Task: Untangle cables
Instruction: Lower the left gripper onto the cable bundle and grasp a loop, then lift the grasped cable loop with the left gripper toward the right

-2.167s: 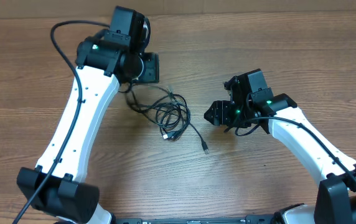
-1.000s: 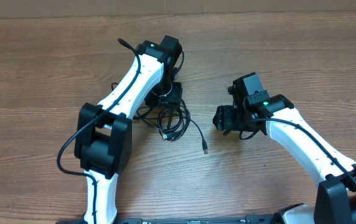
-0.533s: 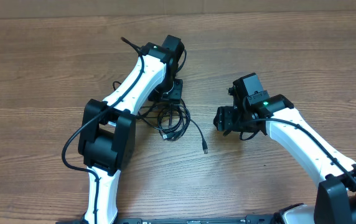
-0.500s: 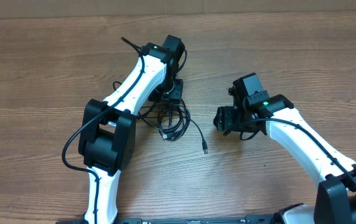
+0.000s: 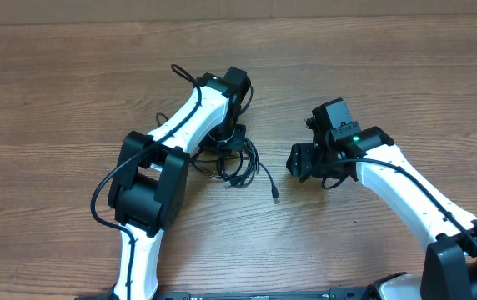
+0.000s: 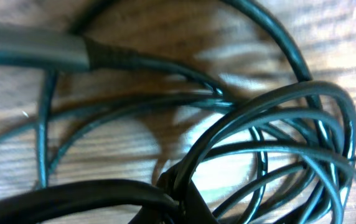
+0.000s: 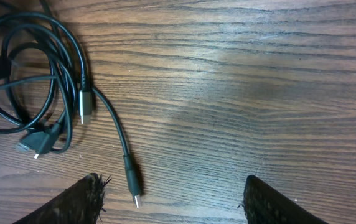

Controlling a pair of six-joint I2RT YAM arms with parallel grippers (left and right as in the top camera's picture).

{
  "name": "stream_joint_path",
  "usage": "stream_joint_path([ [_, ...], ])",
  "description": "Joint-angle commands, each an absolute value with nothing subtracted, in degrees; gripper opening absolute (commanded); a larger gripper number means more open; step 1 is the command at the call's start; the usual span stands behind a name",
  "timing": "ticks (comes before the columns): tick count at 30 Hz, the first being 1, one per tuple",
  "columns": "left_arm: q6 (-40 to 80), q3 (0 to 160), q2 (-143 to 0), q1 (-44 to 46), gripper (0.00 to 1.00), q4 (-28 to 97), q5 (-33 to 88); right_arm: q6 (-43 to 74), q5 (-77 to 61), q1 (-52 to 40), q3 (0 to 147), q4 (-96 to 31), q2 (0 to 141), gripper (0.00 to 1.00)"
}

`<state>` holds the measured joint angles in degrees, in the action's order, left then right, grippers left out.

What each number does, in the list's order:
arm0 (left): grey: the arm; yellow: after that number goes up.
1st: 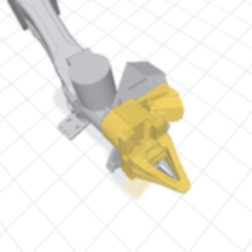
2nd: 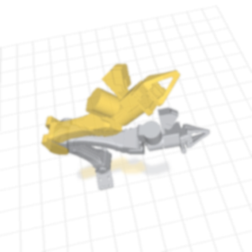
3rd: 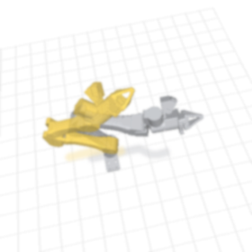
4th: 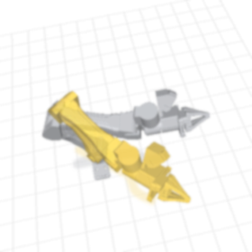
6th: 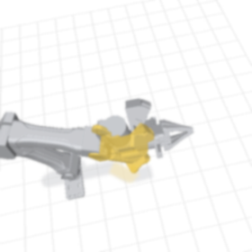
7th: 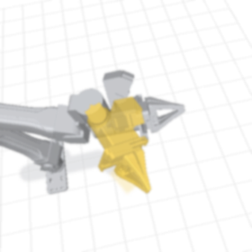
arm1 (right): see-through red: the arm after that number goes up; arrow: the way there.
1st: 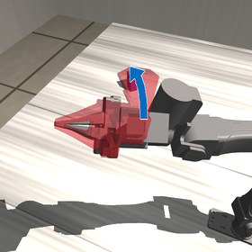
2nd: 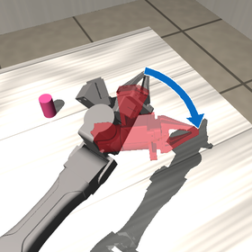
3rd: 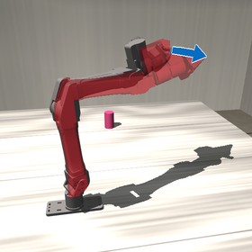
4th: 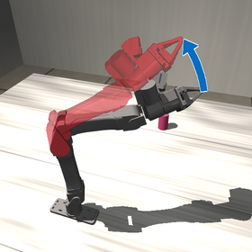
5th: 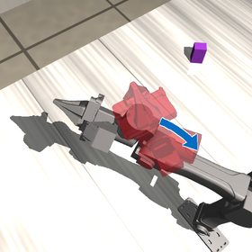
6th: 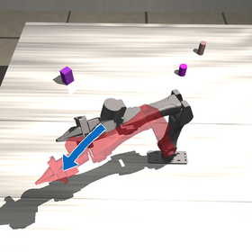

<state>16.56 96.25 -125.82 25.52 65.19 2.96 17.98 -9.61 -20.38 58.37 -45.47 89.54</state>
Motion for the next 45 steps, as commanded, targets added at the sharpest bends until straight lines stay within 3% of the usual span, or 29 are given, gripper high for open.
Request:
stream_joint_path([
  [1, 15.11, 100.84, -125.29, 25.63, 0.04, 67.29, 8.84, 17.89, -8.99, -20.45, 58.15, -44.99, 89.6, 0.71],
  [6, 8.01, 109.84, -124.31, 25.54, 0.04, 73.06, 21.8, 17.89, -9.06, -20.47, 58.15, -44.05, 89.6, 0.78],
  [14, 2.02, 121.69, -123.83, 25.54, 0.04, 83.31, 30.76, 17.72, -11.64, -20.58, 58.15, -40.77, 89.6, 0.76],
  [24, -4.8, 123.96, -123.57, 25.39, 0.04, 89.62, 39.03, 18.61, -11.33, -20.56, 58.13, -36.1, 89.6, 0.36],
  [26, -5.02, 123.98, -123.13, 25.04, 0.04, 89.58, 39.03, 23.16, -9.63, -20.56, 58.06, -36.73, 89.62, 0.29],
  [41, -5.15, 124.05, -117.82, 24.32, 0.04, 87.02, 40.53, 35.73, -17.23, -20.64, 52.23, -36.6, 89.62, 0.4],
  [43, -5.15, 124.05, -117.1, 24.32, 0.04, 86.41, 40.51, 36.75, -17.23, -20.64, 51.11, -36.16, 89.62, 0.32],
  [45, -5.15, 124.05, -116.51, 24.29, 0.04, 86.28, 40.29, 36.88, -17.04, -20.62, 50.41, -35.97, 89.62, 0.08],
])
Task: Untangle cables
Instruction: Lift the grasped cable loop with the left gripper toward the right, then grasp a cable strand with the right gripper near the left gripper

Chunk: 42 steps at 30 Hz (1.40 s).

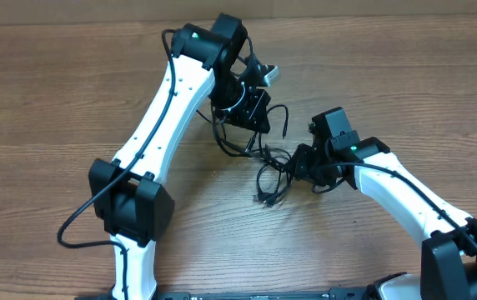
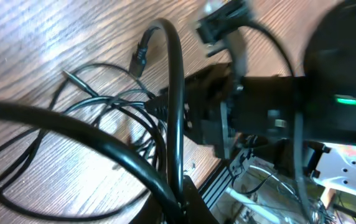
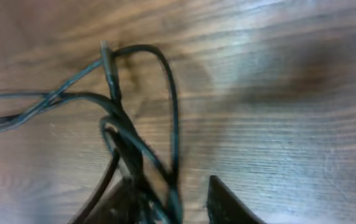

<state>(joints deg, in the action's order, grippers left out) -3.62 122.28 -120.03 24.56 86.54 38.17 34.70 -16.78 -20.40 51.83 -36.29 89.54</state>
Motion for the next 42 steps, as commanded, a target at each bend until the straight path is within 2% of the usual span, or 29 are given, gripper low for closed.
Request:
stream_joint_path([
  [1, -5.15, 124.05, -116.42, 24.23, 0.04, 86.32, 39.97, 36.86, -16.56, -20.62, 50.37, -35.99, 89.62, 0.04],
  [6, -5.15, 124.03, -116.22, 23.22, 0.04, 87.83, 36.97, 35.44, -12.53, -20.56, 50.37, -36.16, 89.62, 0.04],
  [11, -2.74, 124.03, -116.22, 21.5, 0.04, 90.19, 26.81, 35.33, -3.53, -20.56, 50.37, -38.63, 89.62, 0.04],
  [13, -1.67, 124.03, -116.22, 20.69, 0.04, 90.24, 26.81, 35.22, -5.52, -20.56, 50.37, -38.15, 89.62, 0.05],
  [15, -1.69, 124.03, -116.22, 20.36, 0.04, 90.13, 28.75, 31.68, -12.36, -20.56, 50.37, -36.07, 89.62, 0.13],
  [18, -1.69, 124.03, -116.22, 20.38, 0.04, 89.62, 29.06, 25.85, -25.54, -20.62, 50.37, -32.14, 89.62, 0.42],
  [21, -1.72, 124.03, -116.22, 20.58, 0.04, 89.54, 28.97, 23.49, -35.18, -20.62, 50.37, -29.85, 89.62, 0.56],
  [34, -1.72, 124.03, -116.22, 20.58, 0.04, 89.45, 28.95, 23.51, -35.64, -24.32, 50.3, -29.78, 89.62, 0.61],
  [42, -1.72, 124.03, -116.25, 20.53, 0.04, 89.84, 26.81, 23.97, -24.18, -27.75, 50.19, -30.28, 89.62, 0.58],
])
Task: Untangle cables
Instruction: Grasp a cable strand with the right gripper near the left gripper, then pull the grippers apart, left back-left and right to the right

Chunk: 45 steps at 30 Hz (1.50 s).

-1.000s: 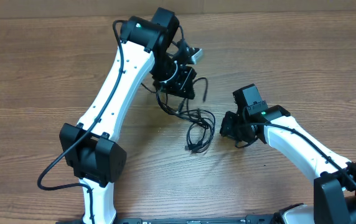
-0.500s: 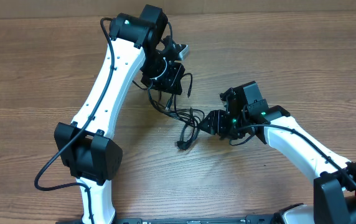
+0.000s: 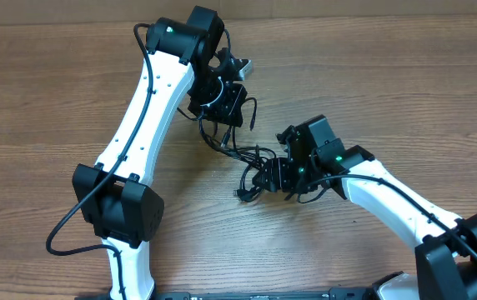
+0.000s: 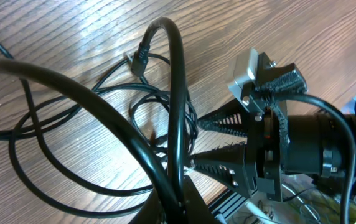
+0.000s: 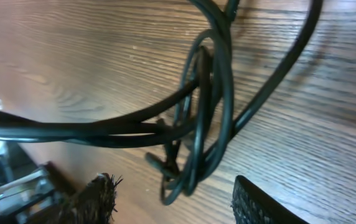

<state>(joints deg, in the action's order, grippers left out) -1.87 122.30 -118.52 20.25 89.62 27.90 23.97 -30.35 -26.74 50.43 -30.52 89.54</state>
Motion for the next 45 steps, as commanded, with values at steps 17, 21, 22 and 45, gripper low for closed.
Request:
stream_joint_path([
  [17, -1.72, 124.03, -116.22, 20.53, 0.04, 89.82, 26.81, 25.87, -19.11, -28.4, 50.17, -28.62, 89.67, 0.31],
  [21, -1.72, 124.03, -116.25, 20.53, 0.04, 89.8, 26.81, 28.62, -19.11, -28.88, 50.17, -28.8, 89.67, 0.26],
  [22, -1.72, 124.03, -116.22, 20.53, 0.04, 89.8, 26.81, 28.69, -19.11, -29.15, 50.17, -28.77, 89.67, 0.25],
  [45, 8.38, 124.03, -116.16, 19.03, 0.04, 92.62, 4.56, 35.81, 18.24, -26.92, 51.77, -49.69, 89.47, 0.04],
])
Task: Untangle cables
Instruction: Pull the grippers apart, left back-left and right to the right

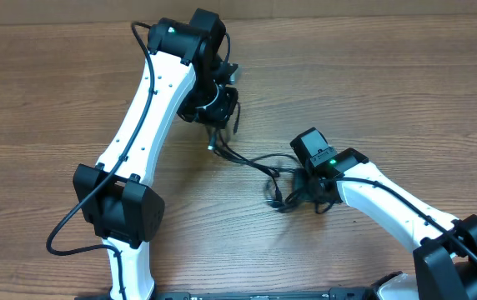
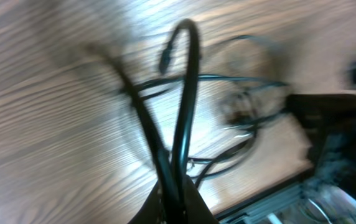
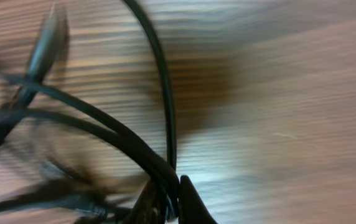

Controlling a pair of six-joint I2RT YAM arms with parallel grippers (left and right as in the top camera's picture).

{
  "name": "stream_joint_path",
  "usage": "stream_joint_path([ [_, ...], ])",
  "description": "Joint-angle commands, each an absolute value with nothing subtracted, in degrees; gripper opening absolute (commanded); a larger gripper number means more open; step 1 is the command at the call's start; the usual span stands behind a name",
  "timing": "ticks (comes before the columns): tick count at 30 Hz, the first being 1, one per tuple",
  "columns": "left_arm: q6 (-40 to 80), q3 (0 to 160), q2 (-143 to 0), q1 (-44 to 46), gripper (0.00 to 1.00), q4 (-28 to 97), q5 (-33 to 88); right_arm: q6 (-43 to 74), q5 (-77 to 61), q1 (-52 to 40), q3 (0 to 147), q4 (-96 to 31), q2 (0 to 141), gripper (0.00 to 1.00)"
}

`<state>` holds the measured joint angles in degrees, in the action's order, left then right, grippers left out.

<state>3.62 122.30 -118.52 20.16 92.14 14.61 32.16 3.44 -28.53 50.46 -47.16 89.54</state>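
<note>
Thin black cables (image 1: 251, 160) stretch across the wooden table between my two grippers. My left gripper (image 1: 219, 112) is raised at the back and shut on cable strands (image 2: 181, 143) that rise from its fingertips (image 2: 193, 202); a plug end (image 2: 165, 61) curls over at the top. My right gripper (image 1: 301, 193) is low at the table and shut on a bunch of the cables (image 3: 134, 146), its fingers (image 3: 190, 199) pinched together. A small knot of loops (image 1: 276, 196) lies just left of the right gripper. Both wrist views are blurred.
The wooden table (image 1: 55, 100) spreads around both arms. The left arm's white link (image 1: 151, 108) runs diagonally from the front left to the back. The right arm's link (image 1: 389, 212) comes from the front right. A cardboard edge (image 1: 347, 7) runs along the back.
My right gripper was open around the cable bunch; now it is shut on it and sits a little right and nearer the front. The cable between the grippers now runs straighter.
First the cables lay in one pile mid-table with my left gripper down in it and my right gripper open to the right. Then the left gripper held strands raised at the back and the right gripper met the trailing loops. Now both hold cable, the bundle stretched between them.
</note>
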Motion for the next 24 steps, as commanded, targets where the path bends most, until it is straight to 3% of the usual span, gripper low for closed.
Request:
stream_joint_path([
  [1, 9.1, 124.03, -116.11, 18.5, 0.04, 92.82, 3.42, 35.81, 20.01, -26.37, 52.4, -51.03, 89.38, 0.04],
  [11, 11.86, 124.03, -113.06, 9.15, 0.04, 92.75, 2.37, 35.88, 30.83, -22.22, 61.52, -57.65, 86.5, 0.04],
  [24, 12.51, 124.03, -107.59, -4.51, 0.04, 92.6, 5.78, 36.14, 31.22, -15.66, 66.08, -57.04, 81.89, 0.04],
])
